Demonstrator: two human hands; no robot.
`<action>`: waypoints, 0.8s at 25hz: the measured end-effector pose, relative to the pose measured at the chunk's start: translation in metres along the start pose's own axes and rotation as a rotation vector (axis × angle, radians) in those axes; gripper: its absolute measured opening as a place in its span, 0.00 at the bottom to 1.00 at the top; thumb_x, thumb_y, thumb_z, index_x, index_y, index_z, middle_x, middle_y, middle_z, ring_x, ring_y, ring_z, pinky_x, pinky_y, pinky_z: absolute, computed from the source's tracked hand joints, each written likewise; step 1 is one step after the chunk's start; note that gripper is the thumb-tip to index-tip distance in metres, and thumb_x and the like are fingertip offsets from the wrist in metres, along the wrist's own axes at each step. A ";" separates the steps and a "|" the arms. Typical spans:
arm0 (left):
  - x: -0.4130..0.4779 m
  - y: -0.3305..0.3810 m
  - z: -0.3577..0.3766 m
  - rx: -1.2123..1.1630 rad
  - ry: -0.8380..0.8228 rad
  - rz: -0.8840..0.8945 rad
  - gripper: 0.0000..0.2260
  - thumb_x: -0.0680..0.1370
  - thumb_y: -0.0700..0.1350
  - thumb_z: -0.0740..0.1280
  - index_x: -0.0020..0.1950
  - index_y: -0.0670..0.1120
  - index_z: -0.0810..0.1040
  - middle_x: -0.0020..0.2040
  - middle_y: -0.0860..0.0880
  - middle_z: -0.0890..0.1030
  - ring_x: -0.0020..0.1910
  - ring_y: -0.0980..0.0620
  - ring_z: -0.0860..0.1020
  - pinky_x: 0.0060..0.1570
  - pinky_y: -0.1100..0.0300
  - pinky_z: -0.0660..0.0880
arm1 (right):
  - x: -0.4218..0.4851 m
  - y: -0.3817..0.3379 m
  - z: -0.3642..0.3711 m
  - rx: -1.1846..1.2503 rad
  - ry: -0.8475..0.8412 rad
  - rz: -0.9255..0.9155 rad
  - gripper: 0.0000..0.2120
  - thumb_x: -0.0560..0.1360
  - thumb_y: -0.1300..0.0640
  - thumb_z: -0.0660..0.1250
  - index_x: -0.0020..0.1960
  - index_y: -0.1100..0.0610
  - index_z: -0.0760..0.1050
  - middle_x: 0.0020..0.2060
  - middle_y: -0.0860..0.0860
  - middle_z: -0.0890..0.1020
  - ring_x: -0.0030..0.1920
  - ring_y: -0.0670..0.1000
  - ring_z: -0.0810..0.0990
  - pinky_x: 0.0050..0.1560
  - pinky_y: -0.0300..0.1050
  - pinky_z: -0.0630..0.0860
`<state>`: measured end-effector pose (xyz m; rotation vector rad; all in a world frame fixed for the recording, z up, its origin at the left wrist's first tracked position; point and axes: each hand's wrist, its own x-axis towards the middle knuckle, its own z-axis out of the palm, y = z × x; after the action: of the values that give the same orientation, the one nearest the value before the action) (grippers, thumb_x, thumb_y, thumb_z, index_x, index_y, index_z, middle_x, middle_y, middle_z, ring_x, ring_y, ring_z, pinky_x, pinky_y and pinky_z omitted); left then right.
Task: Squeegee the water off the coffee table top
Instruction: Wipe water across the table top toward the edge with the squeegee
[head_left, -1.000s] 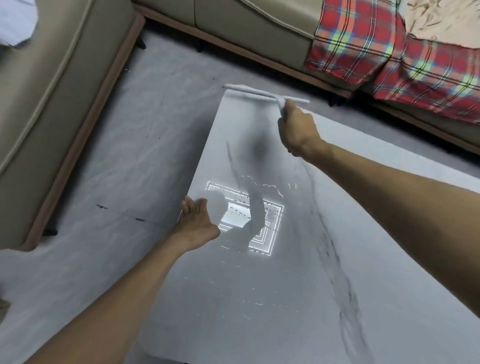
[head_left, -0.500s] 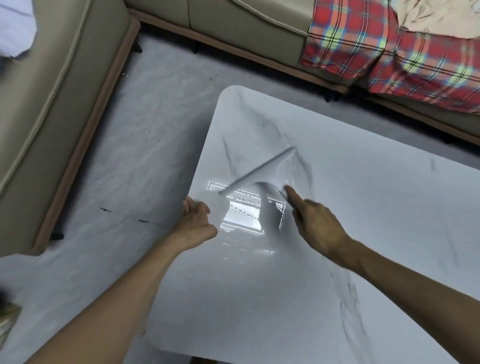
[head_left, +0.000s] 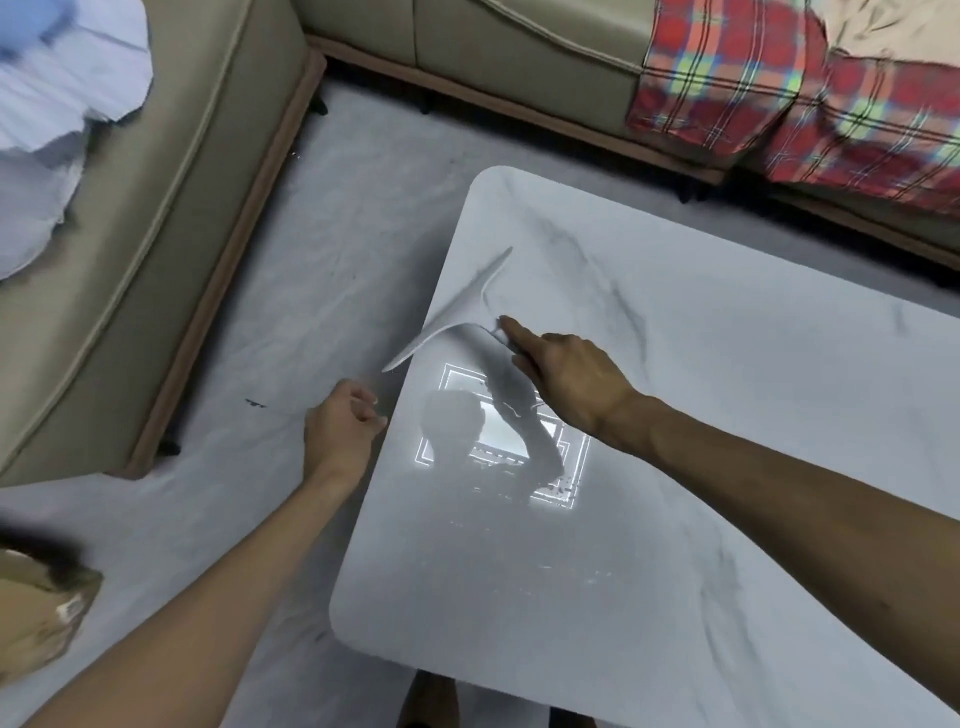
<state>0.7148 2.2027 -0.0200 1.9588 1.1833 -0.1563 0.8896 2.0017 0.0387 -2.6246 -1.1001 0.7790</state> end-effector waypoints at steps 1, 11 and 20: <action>-0.001 -0.006 -0.005 -0.005 0.021 -0.013 0.10 0.69 0.34 0.72 0.43 0.46 0.76 0.37 0.48 0.82 0.37 0.52 0.79 0.32 0.74 0.67 | 0.007 -0.011 0.011 -0.045 -0.030 -0.035 0.22 0.83 0.49 0.50 0.76 0.46 0.55 0.43 0.54 0.76 0.43 0.62 0.76 0.40 0.49 0.67; -0.025 -0.026 0.026 0.063 -0.110 -0.064 0.05 0.79 0.41 0.62 0.51 0.47 0.77 0.43 0.52 0.81 0.45 0.47 0.80 0.46 0.57 0.75 | -0.124 0.082 0.030 -0.204 -0.114 0.069 0.23 0.82 0.47 0.50 0.76 0.37 0.52 0.40 0.49 0.75 0.35 0.59 0.77 0.35 0.49 0.72; -0.031 -0.039 0.001 -0.050 0.034 -0.185 0.09 0.79 0.45 0.59 0.45 0.48 0.79 0.34 0.51 0.82 0.40 0.46 0.82 0.37 0.60 0.71 | -0.090 0.017 0.032 -0.062 -0.126 -0.200 0.23 0.82 0.46 0.53 0.76 0.39 0.54 0.57 0.46 0.80 0.51 0.56 0.80 0.42 0.45 0.72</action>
<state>0.6675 2.1893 -0.0283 1.8143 1.3776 -0.1886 0.8301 1.9249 0.0407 -2.4924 -1.4167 0.8890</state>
